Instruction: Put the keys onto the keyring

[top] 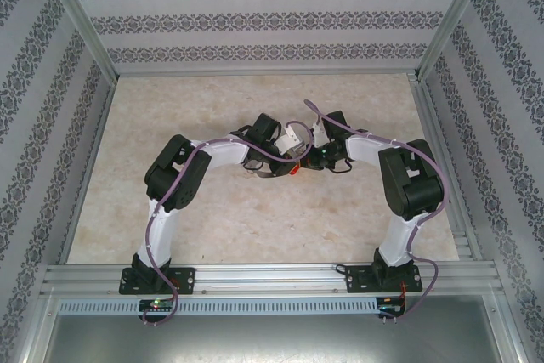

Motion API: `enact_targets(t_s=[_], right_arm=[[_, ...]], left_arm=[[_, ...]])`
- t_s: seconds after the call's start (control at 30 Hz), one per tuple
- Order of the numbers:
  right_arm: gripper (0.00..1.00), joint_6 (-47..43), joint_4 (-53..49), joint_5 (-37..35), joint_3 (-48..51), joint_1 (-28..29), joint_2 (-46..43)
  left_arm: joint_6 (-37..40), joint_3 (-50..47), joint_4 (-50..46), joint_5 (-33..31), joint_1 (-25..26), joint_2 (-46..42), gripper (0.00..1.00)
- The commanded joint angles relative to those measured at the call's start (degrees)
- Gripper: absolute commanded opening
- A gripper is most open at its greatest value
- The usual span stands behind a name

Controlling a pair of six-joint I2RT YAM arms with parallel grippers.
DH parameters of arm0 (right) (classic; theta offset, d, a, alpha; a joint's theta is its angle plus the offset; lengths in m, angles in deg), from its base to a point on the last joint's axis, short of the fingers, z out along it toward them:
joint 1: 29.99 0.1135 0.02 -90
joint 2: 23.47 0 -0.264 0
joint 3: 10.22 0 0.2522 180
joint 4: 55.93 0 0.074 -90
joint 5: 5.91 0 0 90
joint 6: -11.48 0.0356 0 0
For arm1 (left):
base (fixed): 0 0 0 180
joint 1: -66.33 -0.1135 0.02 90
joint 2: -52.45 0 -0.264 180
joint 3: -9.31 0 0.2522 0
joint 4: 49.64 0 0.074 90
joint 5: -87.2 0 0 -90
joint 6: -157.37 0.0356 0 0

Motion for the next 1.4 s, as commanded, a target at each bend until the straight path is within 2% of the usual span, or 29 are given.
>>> enact_targets(t_s=[0.0, 0.13, 0.47, 0.73, 1.03, 1.17, 1.23, 1.37], right_arm=[[0.0, 0.9, 1.0, 1.3, 0.8, -0.2, -0.5], [0.0, 0.7, 0.7, 1.2, 0.9, -0.3, -1.4], [0.0, 1.1, 1.3, 3.6, 0.3, -0.1, -1.5], [0.0, 2.0, 1.3, 3.6, -1.7, 4.2, -0.8], [0.0, 1.7, 0.4, 2.7, -0.2, 7.8, -1.4], [0.0, 1.1, 0.0, 1.1, 2.1, 6.9, -1.4], [0.0, 1.0, 0.3, 0.9, 2.9, 6.1, -1.5], [0.0, 0.6, -0.2, 1.1, 2.8, 5.2, -1.9]], left_arm=[[-1.1, 0.0, 1.8, 0.6, 1.0, -0.6, 0.11], [-1.4, -0.2, 2.3, 0.2, 1.0, -1.1, 0.0], [-2.9, -4.9, 3.6, -0.6, 0.8, -5.9, 0.0], [-8.1, -16.2, 8.7, -4.0, -0.9, -13.2, 0.0], [-11.7, -24.7, 11.3, -5.8, -2.0, -19.2, 0.0], [-11.4, -26.1, 11.3, -5.0, -2.0, -21.8, 0.0], [-10.3, -25.4, 10.2, -5.1, -2.0, -22.5, 0.06], [-8.8, -22.4, 6.9, -5.7, -2.0, -21.9, 0.1]])
